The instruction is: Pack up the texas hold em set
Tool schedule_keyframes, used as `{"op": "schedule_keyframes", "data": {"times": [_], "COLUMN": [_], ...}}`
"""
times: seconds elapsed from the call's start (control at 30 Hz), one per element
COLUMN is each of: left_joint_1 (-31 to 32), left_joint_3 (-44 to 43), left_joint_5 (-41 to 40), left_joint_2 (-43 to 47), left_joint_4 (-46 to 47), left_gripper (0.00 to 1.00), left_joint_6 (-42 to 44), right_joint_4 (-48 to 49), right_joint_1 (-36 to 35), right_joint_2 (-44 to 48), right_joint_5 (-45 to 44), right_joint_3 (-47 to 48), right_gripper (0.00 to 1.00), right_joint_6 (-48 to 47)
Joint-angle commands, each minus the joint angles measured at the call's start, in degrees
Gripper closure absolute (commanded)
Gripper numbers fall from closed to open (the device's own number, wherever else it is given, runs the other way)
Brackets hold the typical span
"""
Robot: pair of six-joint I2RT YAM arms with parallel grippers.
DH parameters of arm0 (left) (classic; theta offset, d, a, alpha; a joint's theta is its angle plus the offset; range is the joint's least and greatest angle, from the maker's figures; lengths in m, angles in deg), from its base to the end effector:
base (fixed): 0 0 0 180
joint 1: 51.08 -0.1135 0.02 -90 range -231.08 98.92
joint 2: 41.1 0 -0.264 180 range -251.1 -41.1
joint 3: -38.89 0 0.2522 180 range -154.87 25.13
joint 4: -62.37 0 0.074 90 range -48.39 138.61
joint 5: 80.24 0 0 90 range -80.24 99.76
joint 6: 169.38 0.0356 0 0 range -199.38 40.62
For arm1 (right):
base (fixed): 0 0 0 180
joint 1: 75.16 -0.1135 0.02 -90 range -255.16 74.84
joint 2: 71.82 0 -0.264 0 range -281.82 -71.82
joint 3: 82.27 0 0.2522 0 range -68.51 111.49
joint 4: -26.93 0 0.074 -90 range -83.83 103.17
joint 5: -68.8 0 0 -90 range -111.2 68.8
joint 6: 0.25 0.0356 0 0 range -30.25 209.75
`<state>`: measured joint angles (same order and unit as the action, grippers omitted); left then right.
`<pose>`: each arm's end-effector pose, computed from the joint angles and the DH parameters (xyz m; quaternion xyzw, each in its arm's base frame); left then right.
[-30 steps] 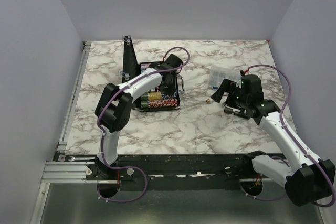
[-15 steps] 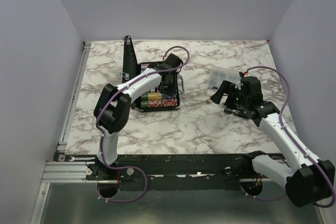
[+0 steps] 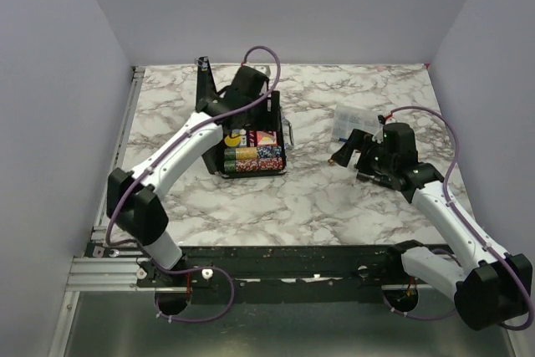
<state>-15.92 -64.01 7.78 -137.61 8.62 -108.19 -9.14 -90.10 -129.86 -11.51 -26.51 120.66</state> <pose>0.3071 -0.2148 0.3233 0.0453 0.9303 -0.1789 0.3169 0.2089 0.0619 0.2598 0.0882 0.8933 0.2391 0.3702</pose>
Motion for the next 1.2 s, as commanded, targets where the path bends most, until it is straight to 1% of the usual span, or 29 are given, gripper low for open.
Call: {"op": "schedule_keyframes", "data": {"times": [0.0,0.07,0.13,0.17,0.23,0.3,0.37,0.47,0.57,0.73,0.83,0.97,1.03,1.07,1.17], "left_joint_1": [-4.03,-5.96,-8.14,-9.07,-10.92,-13.23,-16.03,-20.86,-25.09,-27.15,-27.16,-27.07,-26.83,-26.45,-23.86], "left_joint_3": [-1.48,-0.69,0.06,0.4,1.01,1.3,0.96,0.11,-1.54,-3.45,-4.91,-5.3,-5.41,-5.6,-6.31], "left_joint_5": [-2.59,-4.32,-6.28,-7.29,-10.33,-12.69,-13.23,-9.07,-1.66,4.87,4.84,5.57,6.01,5.91,2.57], "left_joint_2": [9.1,12.58,16.1,17.42,19.78,21.24,21.63,20.6,17.24,11.29,8.23,5.77,4.76,4.35,3.59], "left_joint_4": [-3.75,-4.78,-5.63,-6.0,-6.56,-7.03,-7.49,-7.2,-7.24,-5.85,-5.8,-4.89,-4.66,-4.65,-4.87], "left_gripper": [0.25,0.23,0.19,0.16,0.07,0.05,0.02,0.02,0.01,0.02,0.04,0.1,0.17,0.23,0.34], "left_joint_6": [4.2,5.59,6.96,7.62,8.93,9.68,9.56,8.08,5.8,4.94,5.23,5.35,5.26,5.31,6.17], "right_joint_4": [3.2,3.81,4.52,4.7,5.22,5.59,5.78,5.86,6.05,5.39,5.25,5.58,5.94,6.12,6.87], "right_joint_1": [-0.31,-0.29,-0.35,-0.35,-0.35,-0.35,-0.34,-0.32,-0.29,-0.34,-0.35,-0.35,-0.36,-0.33,-0.34], "right_joint_2": [0.24,-0.38,-0.92,-1.17,-1.49,-1.8,-2.51,-3.34,-2.7,-0.9,-0.19,-0.24,-0.59,-0.83,-1.47], "right_joint_5": [3.65,5.2,6.4,6.79,7.44,8.05,9.02,10.25,10.87,10.53,10.33,10.37,10.47,10.46,10.62], "right_joint_3": [-1.04,-1.21,-1.39,-1.46,-1.48,-1.39,-1.13,-1.0,-1.43,-2.17,-2.88,-3.67,-3.85,-3.91,-4.01], "right_gripper": [0.0,0.0,0.0,0.0,0.0,0.0,0.01,0.02,0.03,0.03,0.03,0.03,0.03,0.03,0.03], "right_joint_6": [-0.5,-0.49,-0.51,-0.46,-0.5,-0.36,-0.37,-0.03,0.37,0.47,0.52,0.49,0.42,0.5,0.47]}}
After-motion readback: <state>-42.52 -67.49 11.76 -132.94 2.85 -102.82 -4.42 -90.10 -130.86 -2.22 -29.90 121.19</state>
